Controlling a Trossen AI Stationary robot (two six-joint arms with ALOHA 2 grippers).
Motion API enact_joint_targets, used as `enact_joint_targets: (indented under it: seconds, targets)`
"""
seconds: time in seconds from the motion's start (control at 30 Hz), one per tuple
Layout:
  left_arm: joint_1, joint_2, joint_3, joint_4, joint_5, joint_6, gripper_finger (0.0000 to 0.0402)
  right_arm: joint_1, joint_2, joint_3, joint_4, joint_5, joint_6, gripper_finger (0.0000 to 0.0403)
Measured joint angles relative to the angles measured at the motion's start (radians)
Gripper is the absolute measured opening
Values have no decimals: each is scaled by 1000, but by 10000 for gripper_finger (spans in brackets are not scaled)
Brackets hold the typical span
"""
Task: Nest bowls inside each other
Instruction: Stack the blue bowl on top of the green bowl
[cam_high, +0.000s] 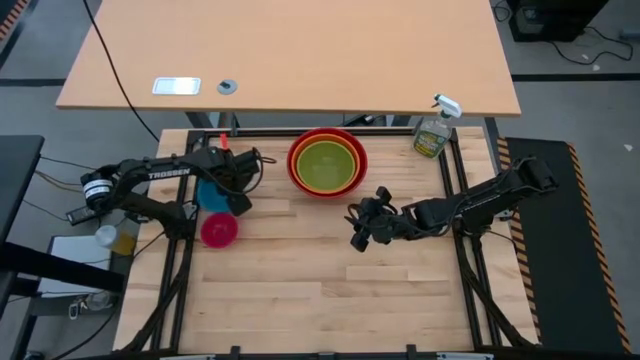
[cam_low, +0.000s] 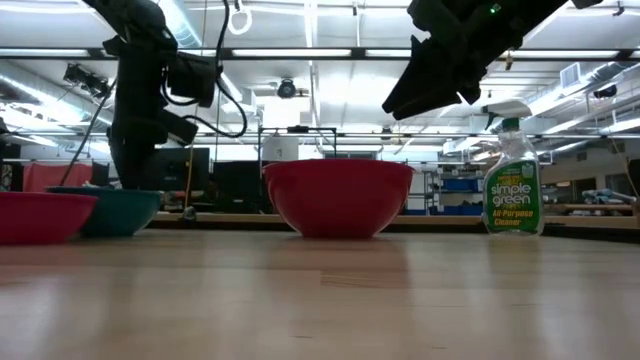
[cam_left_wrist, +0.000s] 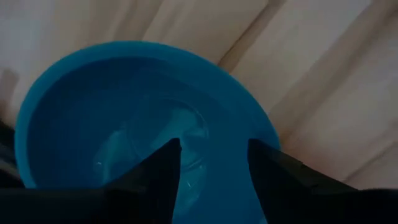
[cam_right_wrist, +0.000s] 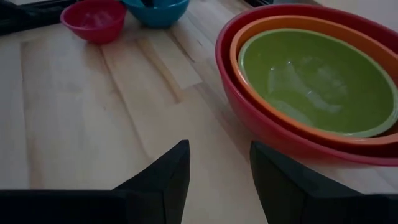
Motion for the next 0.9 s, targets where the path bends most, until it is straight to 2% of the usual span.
enact_joint_targets:
  seconds: [0.33,0.53,0.8,0.9]
  targets:
    - [0,0,8,1,12,5,190,-2,0,0,0,-1,-5,174]
    - [-3,-17,14,3,72,-8,196,-2,0,0,0,-1,-6,174]
    - [-28,-17,104,-5,76,-15,258,-2,0,0,0,-2,-1,174]
    - [-41,-15,97,5,76,-34,277,-2,0,0,0,-2,0,174]
